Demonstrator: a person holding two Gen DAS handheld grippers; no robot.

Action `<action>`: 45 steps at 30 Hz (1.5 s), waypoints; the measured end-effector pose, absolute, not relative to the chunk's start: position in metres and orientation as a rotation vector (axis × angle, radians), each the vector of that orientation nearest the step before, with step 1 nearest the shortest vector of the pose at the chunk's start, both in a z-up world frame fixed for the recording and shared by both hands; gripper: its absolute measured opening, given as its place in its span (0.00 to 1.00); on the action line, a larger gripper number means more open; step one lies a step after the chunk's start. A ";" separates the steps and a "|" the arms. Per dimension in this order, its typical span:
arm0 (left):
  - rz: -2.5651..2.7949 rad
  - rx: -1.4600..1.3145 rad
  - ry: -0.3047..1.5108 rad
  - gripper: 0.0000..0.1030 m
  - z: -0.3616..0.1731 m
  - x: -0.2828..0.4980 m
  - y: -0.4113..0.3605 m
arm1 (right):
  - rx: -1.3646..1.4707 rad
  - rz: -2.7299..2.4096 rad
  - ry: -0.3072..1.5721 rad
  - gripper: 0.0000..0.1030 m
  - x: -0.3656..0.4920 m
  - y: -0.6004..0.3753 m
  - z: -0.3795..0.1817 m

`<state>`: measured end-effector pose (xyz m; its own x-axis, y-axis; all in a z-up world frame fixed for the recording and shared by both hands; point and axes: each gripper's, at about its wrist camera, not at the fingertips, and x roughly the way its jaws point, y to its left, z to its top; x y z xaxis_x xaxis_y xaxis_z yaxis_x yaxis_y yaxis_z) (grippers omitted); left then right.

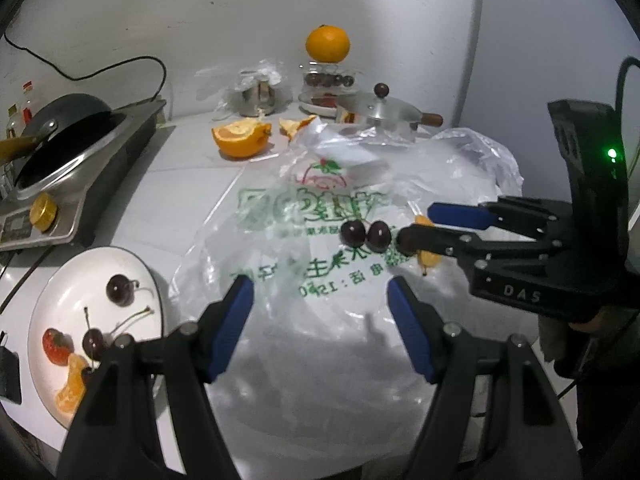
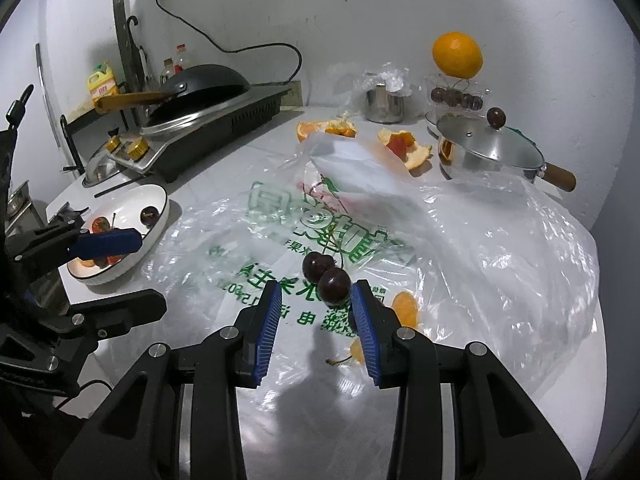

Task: Organize fruits
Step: 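Grasp a pair of dark cherries with the right gripper and lift them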

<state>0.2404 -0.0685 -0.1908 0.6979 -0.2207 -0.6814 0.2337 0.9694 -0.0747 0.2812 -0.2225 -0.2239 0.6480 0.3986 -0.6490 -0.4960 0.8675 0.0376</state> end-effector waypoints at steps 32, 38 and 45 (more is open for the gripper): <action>-0.261 0.002 0.807 0.69 -0.216 0.283 -0.071 | -0.280 0.528 0.773 0.27 0.325 -0.199 -0.259; -0.260 0.013 0.808 0.69 -0.215 0.284 -0.075 | -0.289 0.542 0.760 0.27 0.324 -0.200 -0.258; -0.265 0.049 0.798 0.69 -0.211 0.289 -0.085 | -0.249 0.541 0.717 0.21 0.317 -0.212 -0.241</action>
<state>0.2891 -0.0847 -0.2109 0.6667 -0.2167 -0.7131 0.2533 0.9657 -0.0567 0.3170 -0.2122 -0.2406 0.6250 0.3828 -0.6803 -0.5486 0.8354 -0.0339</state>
